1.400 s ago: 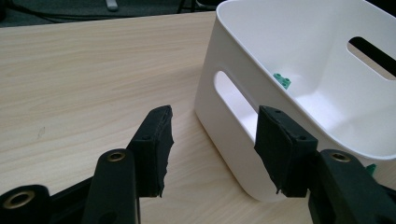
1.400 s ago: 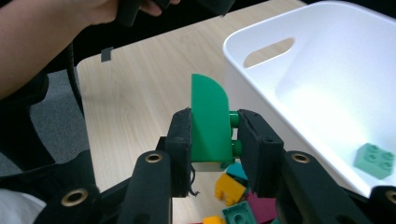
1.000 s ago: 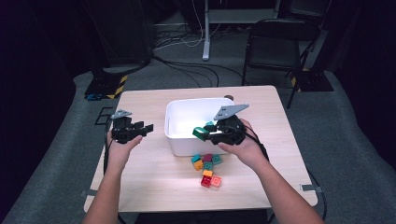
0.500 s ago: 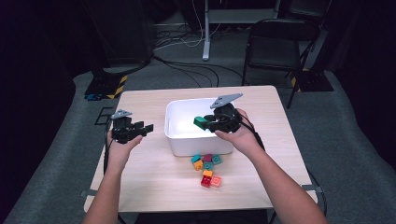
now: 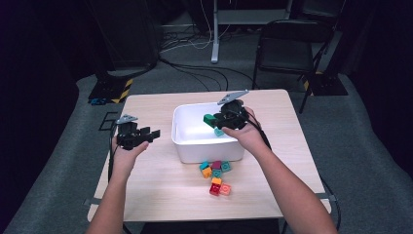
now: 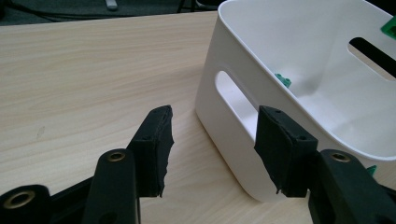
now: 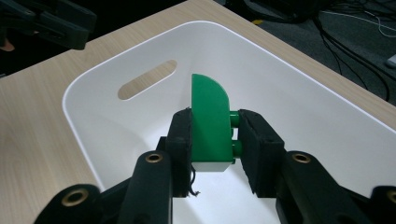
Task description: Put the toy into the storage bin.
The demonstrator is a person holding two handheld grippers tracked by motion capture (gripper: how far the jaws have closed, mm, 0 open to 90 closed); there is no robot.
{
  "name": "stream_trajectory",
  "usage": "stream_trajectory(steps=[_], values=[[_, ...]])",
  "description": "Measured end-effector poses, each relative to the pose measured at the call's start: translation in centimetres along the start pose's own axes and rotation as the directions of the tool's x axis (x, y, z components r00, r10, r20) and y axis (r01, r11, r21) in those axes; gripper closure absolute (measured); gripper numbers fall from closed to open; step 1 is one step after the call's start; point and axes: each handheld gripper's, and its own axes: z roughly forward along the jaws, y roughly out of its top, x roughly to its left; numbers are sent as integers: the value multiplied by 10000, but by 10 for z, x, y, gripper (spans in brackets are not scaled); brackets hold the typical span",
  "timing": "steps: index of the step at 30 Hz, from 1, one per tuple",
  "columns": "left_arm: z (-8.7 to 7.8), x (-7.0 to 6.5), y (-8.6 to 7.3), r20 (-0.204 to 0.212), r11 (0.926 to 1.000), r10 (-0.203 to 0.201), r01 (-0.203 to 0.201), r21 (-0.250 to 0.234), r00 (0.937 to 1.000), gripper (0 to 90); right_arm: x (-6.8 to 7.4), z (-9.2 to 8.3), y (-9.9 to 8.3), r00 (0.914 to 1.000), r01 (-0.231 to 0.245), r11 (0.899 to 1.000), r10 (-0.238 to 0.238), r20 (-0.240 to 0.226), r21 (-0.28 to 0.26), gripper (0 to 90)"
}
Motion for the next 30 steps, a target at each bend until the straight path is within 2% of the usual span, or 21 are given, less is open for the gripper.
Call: stream_trajectory(steps=[14,25,28,30], values=[[1,0,0,35,10000,-54,54,-56,10000,458,-16,28,9,9993,-189,9978,168,332,642,659],[0,1,0,54,9999,-77,77,-75,10000,455,-11,41,13,9994,-84,9944,49,336,1057,633],[0,1,0,53,9999,-78,78,-86,10000,455,-9,39,13,9990,-154,9945,110,422,1040,604],[0,1,0,50,9999,-87,87,-93,9999,455,-7,37,14,9991,28,9956,-68,417,941,609]])
